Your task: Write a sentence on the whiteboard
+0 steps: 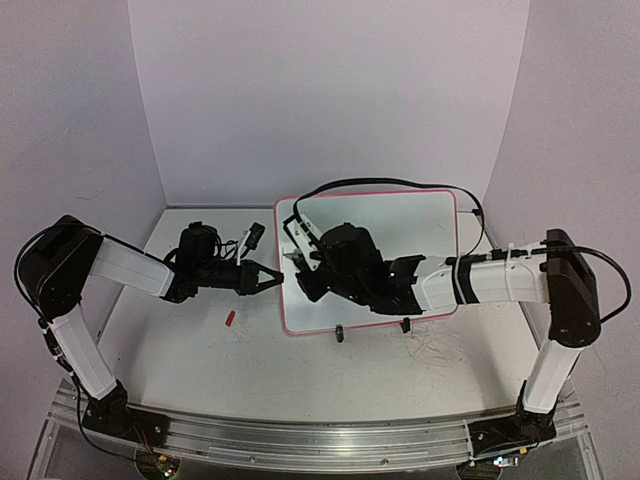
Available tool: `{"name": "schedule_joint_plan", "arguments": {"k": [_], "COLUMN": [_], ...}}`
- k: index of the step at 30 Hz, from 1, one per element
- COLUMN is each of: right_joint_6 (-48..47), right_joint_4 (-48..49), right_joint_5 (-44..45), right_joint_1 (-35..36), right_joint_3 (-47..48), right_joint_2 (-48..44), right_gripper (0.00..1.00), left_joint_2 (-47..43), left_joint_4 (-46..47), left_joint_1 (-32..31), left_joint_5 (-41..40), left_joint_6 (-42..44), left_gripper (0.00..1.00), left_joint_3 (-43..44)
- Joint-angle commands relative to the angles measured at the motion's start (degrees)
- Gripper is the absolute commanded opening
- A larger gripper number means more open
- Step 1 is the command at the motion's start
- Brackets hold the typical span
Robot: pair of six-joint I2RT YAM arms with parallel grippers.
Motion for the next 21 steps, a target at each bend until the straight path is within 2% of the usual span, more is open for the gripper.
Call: {"name": "schedule_joint_plan", "arguments": {"k": [1, 21], "right_joint_6": [1.4, 2.7], "right_joint_4": [-0.5, -0.7], "right_joint_5": [1.0, 0.1], "right_joint_1": [-0.4, -0.4], "right_joint_3": [-1.3, -3.3], "right_joint_2": [-1.6, -2.7], "right_gripper": [0.0, 0.0], "left_joint_2": [-2.2, -2.4], "left_joint_4": [0.8, 0.4], "left_joint_1": [-0.2, -0.2], "left_joint_5": [0.9, 0.9], "left_joint_6": [1.7, 1.8], "left_gripper": [0.0, 0.0], "left_joint_3": [1.2, 1.2]}}
